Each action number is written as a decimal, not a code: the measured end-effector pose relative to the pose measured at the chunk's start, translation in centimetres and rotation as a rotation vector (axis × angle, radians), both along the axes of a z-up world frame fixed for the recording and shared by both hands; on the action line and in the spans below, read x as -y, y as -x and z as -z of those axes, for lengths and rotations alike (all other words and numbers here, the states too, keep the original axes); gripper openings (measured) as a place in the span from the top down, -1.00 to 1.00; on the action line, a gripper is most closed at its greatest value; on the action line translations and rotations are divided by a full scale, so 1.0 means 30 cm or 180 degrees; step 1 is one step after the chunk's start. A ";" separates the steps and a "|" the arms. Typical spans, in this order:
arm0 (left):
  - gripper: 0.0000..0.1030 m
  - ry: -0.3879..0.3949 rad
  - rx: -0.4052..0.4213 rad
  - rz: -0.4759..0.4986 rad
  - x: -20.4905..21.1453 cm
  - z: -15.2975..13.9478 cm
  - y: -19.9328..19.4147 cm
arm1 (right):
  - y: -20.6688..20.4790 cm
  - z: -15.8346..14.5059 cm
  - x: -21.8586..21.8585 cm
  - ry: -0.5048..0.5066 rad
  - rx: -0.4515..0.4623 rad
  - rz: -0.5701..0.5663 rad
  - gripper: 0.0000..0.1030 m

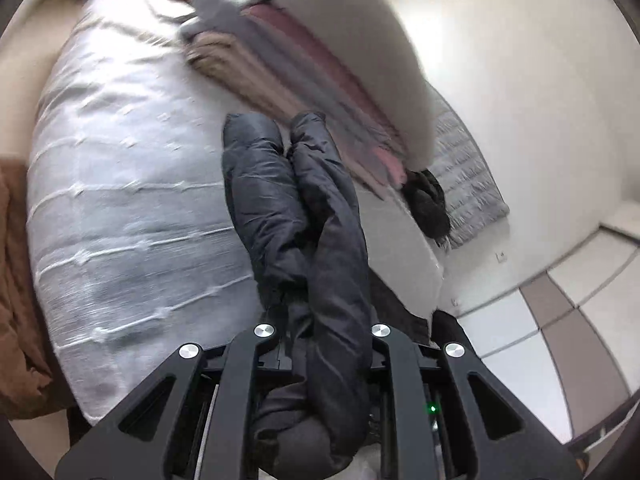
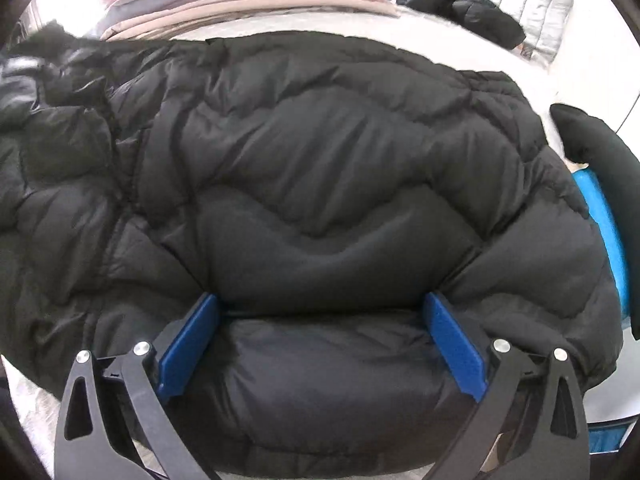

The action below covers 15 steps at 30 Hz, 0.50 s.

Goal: Fold large clothes

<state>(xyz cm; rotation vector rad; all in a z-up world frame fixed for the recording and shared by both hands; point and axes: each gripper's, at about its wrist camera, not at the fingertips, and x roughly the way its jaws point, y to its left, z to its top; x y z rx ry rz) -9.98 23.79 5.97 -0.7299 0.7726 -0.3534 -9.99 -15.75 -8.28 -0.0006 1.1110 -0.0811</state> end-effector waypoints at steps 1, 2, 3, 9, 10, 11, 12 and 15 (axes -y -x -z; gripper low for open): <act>0.75 -0.0068 0.0035 0.0052 0.037 -0.033 0.002 | -0.006 -0.013 0.028 -0.0120 -0.0046 0.0004 -0.89; 0.75 -0.0161 0.0079 0.0124 0.088 -0.073 0.004 | -0.016 -0.035 0.056 -0.0347 -0.0078 0.0025 -0.89; 0.75 -0.0254 0.0126 0.0206 0.146 -0.113 0.007 | -0.012 -0.079 0.116 -0.0941 0.0023 0.0084 -0.89; 0.74 -0.0655 0.0299 0.0664 0.517 -0.239 0.004 | -0.073 -0.090 0.402 -0.3845 0.0052 -0.0016 -0.89; 0.73 -0.0717 0.0327 0.0761 0.596 -0.245 0.005 | -0.089 -0.068 0.449 -0.4279 0.0008 -0.0032 -0.89; 0.73 -0.0795 0.0352 0.0920 0.714 -0.237 0.001 | -0.096 -0.056 0.488 -0.4495 0.0003 -0.0008 -0.89; 0.73 -0.0830 0.0354 0.1016 0.782 -0.226 0.002 | -0.105 -0.042 0.540 -0.4729 0.0030 0.0012 -0.89; 0.72 -0.0943 0.0272 0.1391 1.055 -0.125 -0.010 | -0.103 -0.003 0.694 -0.5052 0.0138 0.0099 -0.89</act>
